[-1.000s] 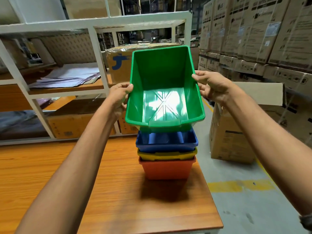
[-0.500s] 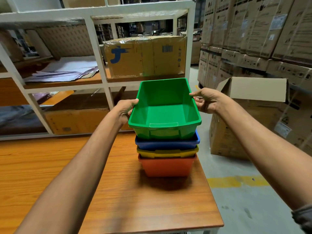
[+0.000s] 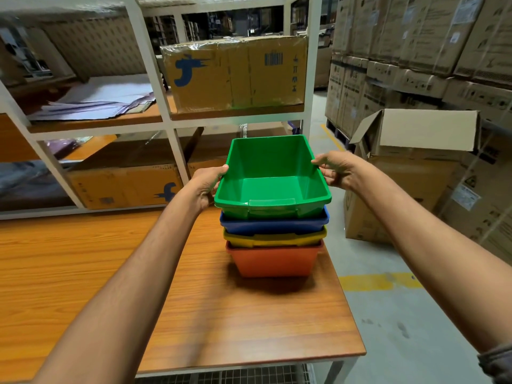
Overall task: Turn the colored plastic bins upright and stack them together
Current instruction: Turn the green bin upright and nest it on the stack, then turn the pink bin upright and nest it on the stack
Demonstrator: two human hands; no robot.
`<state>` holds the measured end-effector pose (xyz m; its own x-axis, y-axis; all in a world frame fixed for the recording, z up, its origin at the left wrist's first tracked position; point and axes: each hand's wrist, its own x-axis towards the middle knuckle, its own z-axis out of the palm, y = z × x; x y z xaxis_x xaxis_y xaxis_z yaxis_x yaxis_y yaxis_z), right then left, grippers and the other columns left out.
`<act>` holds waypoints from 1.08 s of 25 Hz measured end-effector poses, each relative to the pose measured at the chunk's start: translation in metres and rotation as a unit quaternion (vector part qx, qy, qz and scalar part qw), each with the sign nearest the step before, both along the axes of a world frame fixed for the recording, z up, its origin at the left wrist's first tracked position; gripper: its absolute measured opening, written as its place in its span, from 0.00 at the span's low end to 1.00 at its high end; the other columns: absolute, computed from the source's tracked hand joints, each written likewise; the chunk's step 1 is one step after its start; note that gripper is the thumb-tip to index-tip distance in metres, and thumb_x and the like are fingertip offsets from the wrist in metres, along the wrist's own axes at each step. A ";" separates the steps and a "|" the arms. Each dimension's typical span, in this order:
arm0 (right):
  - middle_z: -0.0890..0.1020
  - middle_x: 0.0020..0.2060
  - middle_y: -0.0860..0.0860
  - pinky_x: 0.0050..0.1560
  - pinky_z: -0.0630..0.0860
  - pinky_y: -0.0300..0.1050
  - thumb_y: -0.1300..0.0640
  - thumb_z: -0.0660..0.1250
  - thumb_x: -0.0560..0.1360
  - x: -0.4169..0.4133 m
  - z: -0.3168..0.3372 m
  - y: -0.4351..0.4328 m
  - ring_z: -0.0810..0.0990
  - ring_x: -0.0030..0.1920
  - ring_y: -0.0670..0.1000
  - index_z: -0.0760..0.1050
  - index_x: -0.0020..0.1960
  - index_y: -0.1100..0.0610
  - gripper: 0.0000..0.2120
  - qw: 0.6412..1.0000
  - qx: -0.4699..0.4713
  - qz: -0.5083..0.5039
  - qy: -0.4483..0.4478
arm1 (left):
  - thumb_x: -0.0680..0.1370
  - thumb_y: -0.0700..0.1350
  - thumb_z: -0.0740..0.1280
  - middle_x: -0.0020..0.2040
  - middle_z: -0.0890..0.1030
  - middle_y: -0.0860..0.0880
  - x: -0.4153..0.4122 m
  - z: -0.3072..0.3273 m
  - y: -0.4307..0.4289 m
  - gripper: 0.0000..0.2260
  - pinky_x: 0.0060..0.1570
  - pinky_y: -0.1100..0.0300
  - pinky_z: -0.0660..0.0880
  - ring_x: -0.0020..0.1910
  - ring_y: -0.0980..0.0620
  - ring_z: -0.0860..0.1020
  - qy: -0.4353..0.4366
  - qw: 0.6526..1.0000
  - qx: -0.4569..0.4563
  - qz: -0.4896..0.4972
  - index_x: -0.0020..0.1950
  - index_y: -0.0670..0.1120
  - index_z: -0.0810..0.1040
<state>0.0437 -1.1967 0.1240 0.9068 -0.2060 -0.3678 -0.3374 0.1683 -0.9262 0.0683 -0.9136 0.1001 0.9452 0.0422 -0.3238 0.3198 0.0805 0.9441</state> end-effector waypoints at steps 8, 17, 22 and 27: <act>0.78 0.59 0.50 0.37 0.74 0.31 0.66 0.69 0.79 -0.039 0.003 0.005 0.76 0.62 0.49 0.77 0.66 0.56 0.17 0.957 -0.221 -0.037 -0.185 | 0.81 0.46 0.70 0.60 0.82 0.49 -0.046 -0.016 -0.003 0.12 0.45 0.61 0.78 0.56 0.55 0.80 -0.126 0.985 0.023 0.114 0.64 0.48 0.80; 0.84 0.52 0.45 0.48 0.76 0.30 0.59 0.74 0.76 -0.096 -0.008 0.041 0.80 0.48 0.38 0.82 0.57 0.52 0.10 0.865 -0.325 0.121 -0.362 | 0.79 0.45 0.70 0.55 0.81 0.50 -0.132 -0.028 -0.014 0.11 0.52 0.65 0.76 0.53 0.59 0.79 -0.356 0.894 0.200 0.187 0.60 0.46 0.80; 0.84 0.45 0.47 0.51 0.79 0.40 0.61 0.75 0.73 -0.148 -0.033 0.093 0.82 0.45 0.43 0.81 0.56 0.55 0.12 0.857 -0.259 0.144 -0.422 | 0.78 0.48 0.71 0.56 0.81 0.54 -0.199 -0.051 0.017 0.10 0.55 0.58 0.74 0.56 0.54 0.78 -0.343 0.872 0.283 0.205 0.59 0.52 0.80; 0.83 0.47 0.42 0.48 0.80 0.50 0.56 0.74 0.75 -0.215 -0.079 0.169 0.82 0.49 0.46 0.80 0.61 0.51 0.14 0.832 -0.304 0.233 -0.402 | 0.79 0.51 0.71 0.59 0.79 0.58 -0.289 -0.092 0.079 0.15 0.59 0.61 0.69 0.60 0.59 0.73 -0.276 0.859 0.375 0.213 0.66 0.54 0.76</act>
